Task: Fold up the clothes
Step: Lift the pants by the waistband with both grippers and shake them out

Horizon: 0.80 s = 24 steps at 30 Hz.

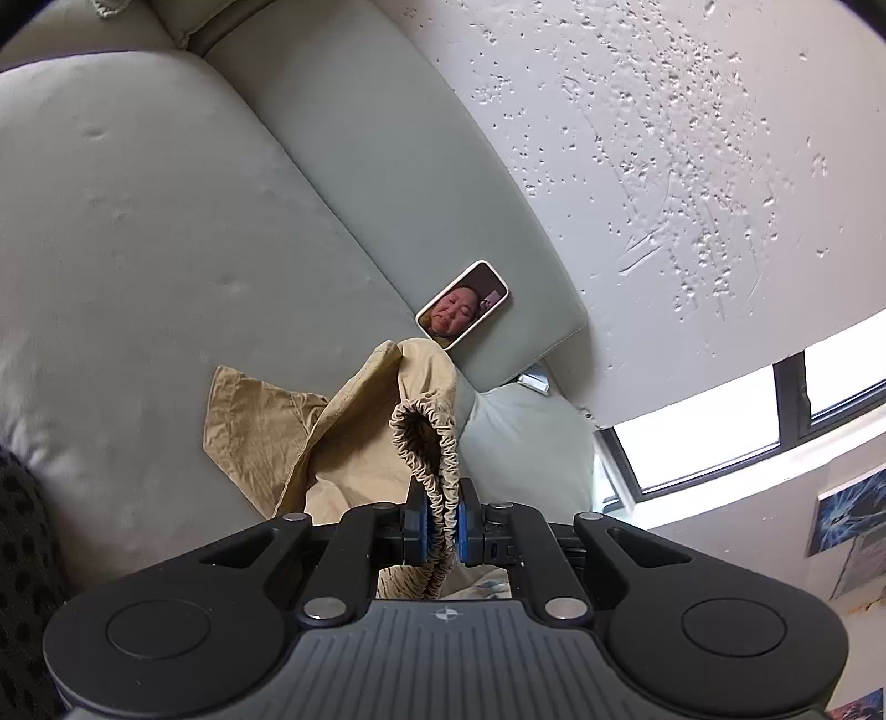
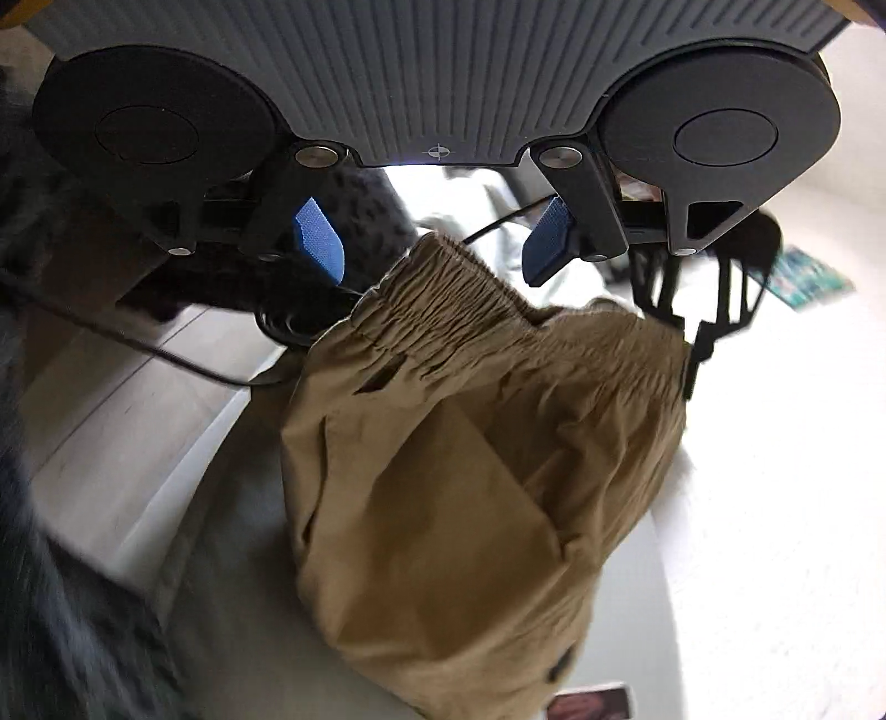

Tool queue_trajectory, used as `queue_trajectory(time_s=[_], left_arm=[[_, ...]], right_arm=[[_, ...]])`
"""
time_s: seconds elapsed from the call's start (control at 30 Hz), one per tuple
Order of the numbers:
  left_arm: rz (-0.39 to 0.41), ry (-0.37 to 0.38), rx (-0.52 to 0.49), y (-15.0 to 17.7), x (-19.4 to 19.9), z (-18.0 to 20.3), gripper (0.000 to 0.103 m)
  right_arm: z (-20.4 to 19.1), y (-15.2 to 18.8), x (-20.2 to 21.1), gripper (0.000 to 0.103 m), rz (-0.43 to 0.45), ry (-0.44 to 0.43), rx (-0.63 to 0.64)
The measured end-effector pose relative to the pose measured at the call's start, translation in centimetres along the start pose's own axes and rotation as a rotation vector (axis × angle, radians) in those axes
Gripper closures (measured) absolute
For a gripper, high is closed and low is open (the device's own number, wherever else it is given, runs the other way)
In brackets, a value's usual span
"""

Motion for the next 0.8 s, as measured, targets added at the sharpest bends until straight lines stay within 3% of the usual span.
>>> queue_trajectory(time_s=[0.27, 0.43, 0.5, 0.63, 0.67, 0.73, 0.8], left_arm=[[0.02, 0.022, 0.059, 0.5, 1.2, -1.6, 0.096], [0.018, 0.055, 0.091, 1.1, 2.5, -2.9, 0.096], [0.02, 0.057, 0.109, 1.2, 2.9, -3.6, 0.096], [0.035, 0.042, 0.157, 1.0, 3.4, -5.4, 0.096], [0.036, 0.041, 0.168, 1.0, 3.4, -5.6, 0.096], [0.042, 0.036, 0.182, 0.8, 3.5, -6.1, 0.096], [0.056, 0.027, 0.186, 0.5, 3.8, -6.5, 0.096]], right_arm=[[1.8, -1.1, -0.3, 0.026, 0.074, -0.221, -0.167], [4.6, -1.6, -0.5, 0.023, 0.138, -0.202, -0.295], [5.9, -1.7, -1.1, 0.015, 0.151, -0.191, -0.354], [7.1, -1.5, -2.9, 0.016, 0.123, -0.121, -0.367], [7.2, -1.3, -3.6, 0.019, 0.108, -0.096, -0.354], [7.4, -0.9, -4.7, 0.035, 0.079, -0.042, -0.322], [6.6, -0.8, -6.0, 0.082, 0.056, 0.044, -0.246]])
Point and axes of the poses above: each gripper's, at about its wrist camera, not at the fingertips, and x roughly against the way its jaws point, z to its right, y to its underside, the point moved 8 cm from there along -x, roughly the way its jaws point, and after that the axes turned 7 degrees about -z, right-handed, at the moved point
